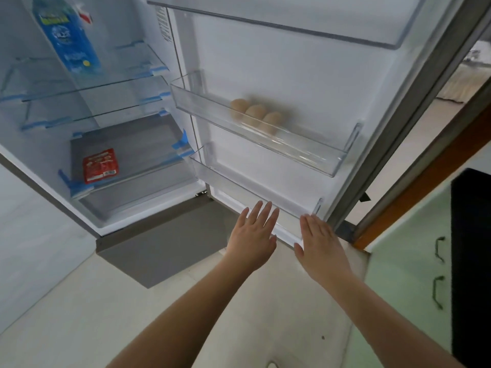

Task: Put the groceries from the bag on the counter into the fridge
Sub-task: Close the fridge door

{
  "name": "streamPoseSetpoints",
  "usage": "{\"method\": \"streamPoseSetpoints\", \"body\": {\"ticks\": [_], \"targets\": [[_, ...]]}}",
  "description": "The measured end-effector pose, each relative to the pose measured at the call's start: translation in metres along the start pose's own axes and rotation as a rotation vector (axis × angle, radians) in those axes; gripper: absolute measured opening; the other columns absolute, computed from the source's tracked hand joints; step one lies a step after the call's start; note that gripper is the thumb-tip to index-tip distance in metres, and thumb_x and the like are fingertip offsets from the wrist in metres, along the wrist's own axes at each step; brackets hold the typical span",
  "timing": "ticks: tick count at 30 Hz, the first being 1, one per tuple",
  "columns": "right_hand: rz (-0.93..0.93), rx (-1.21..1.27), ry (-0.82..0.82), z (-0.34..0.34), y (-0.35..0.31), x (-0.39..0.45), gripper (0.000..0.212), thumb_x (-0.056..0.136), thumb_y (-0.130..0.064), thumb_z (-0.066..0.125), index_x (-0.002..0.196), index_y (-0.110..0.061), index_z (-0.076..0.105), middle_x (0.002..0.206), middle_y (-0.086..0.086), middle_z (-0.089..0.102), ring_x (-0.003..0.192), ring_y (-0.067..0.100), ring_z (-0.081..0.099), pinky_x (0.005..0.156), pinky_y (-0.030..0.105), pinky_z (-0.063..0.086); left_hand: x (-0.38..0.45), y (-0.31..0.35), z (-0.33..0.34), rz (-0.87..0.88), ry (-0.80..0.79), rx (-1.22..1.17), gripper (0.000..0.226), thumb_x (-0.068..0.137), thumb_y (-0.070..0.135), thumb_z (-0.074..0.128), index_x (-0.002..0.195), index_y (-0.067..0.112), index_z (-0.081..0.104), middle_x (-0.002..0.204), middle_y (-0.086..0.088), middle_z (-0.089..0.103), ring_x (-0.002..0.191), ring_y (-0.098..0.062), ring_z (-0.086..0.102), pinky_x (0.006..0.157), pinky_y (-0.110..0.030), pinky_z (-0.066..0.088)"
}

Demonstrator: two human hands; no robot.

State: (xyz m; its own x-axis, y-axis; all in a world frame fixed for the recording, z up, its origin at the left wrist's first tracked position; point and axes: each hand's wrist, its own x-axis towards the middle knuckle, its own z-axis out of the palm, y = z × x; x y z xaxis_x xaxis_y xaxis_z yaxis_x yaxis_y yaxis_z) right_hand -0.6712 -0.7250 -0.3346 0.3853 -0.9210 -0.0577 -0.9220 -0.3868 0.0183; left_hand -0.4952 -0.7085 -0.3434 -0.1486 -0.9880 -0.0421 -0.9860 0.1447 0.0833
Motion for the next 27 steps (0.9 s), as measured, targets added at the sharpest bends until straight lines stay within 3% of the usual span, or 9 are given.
{"method": "streamPoseSetpoints", "body": {"ticks": [5, 8, 10, 13, 20, 24, 27], "targets": [[-0.018, 0.016, 0.060, 0.010, -0.001, 0.001, 0.070, 0.095, -0.035, 0.051, 0.151, -0.004, 0.023, 0.156, 0.013, 0.031, 0.146, 0.027, 0.024, 0.113, 0.034, 0.005, 0.015, 0.014, 0.009, 0.027, -0.016, -0.007, 0.066, 0.103, 0.033, 0.031, 0.158, 0.021, -0.005, 0.166, 0.000, -0.009, 0.152, -0.019, -0.012, 0.123, -0.044, -0.005], [-0.007, 0.036, 0.063, 0.015, -0.001, 0.001, 0.074, 0.076, -0.027, 0.075, 0.138, 0.002, 0.047, 0.138, 0.017, 0.054, 0.132, 0.030, 0.048, 0.109, 0.037, 0.025, 0.014, 0.012, 0.015, 0.006, -0.001, -0.060, 0.070, 0.099, 0.025, 0.040, 0.158, 0.024, 0.002, 0.167, 0.002, 0.002, 0.153, -0.020, -0.001, 0.124, -0.043, 0.000], [-0.025, 0.030, 0.088, 0.020, 0.001, -0.001, 0.074, 0.068, -0.022, 0.081, 0.132, 0.003, 0.053, 0.131, 0.017, 0.060, 0.124, 0.031, 0.055, 0.106, 0.037, 0.032, 0.010, 0.008, 0.019, -0.012, 0.012, -0.083, 0.073, 0.094, 0.019, 0.046, 0.158, 0.025, 0.010, 0.166, 0.002, 0.011, 0.153, -0.023, 0.009, 0.124, -0.043, 0.005], [-0.084, 0.060, 0.134, 0.022, 0.001, -0.007, 0.072, 0.074, -0.024, 0.077, 0.136, 0.000, 0.050, 0.135, 0.015, 0.057, 0.128, 0.029, 0.052, 0.108, 0.038, 0.032, 0.002, 0.004, 0.021, -0.022, 0.041, -0.077, 0.074, 0.090, 0.016, 0.049, 0.156, 0.026, 0.018, 0.164, 0.002, 0.019, 0.151, -0.025, 0.017, 0.122, -0.041, 0.006], [-0.270, 0.161, 0.172, 0.023, -0.010, -0.024, 0.067, 0.079, -0.031, 0.072, 0.137, -0.005, 0.050, 0.136, 0.010, 0.057, 0.128, 0.025, 0.052, 0.108, 0.040, 0.040, -0.031, -0.007, 0.025, -0.112, 0.086, -0.087, 0.076, 0.092, 0.013, 0.044, 0.156, 0.031, 0.009, 0.166, 0.008, 0.004, 0.153, -0.017, 0.002, 0.118, -0.032, -0.012], [-0.346, 0.191, 0.215, 0.024, -0.022, -0.036, 0.062, 0.083, -0.033, 0.062, 0.138, -0.007, 0.049, 0.139, 0.008, 0.054, 0.131, 0.025, 0.048, 0.109, 0.039, 0.039, -0.055, -0.017, 0.024, -0.149, 0.083, -0.087, 0.074, 0.094, 0.016, 0.044, 0.157, 0.028, 0.008, 0.166, 0.008, 0.001, 0.153, -0.013, 0.000, 0.124, -0.037, -0.003], [-0.397, 0.207, 0.243, 0.022, -0.034, -0.045, 0.059, 0.088, -0.037, 0.041, 0.140, -0.009, 0.048, 0.142, 0.007, 0.051, 0.135, 0.025, 0.044, 0.110, 0.040, 0.039, -0.073, -0.025, 0.022, -0.180, 0.079, -0.086, 0.071, 0.096, 0.021, 0.045, 0.157, 0.025, 0.009, 0.166, 0.007, 0.001, 0.153, -0.014, 0.001, 0.124, -0.038, 0.001]]}}
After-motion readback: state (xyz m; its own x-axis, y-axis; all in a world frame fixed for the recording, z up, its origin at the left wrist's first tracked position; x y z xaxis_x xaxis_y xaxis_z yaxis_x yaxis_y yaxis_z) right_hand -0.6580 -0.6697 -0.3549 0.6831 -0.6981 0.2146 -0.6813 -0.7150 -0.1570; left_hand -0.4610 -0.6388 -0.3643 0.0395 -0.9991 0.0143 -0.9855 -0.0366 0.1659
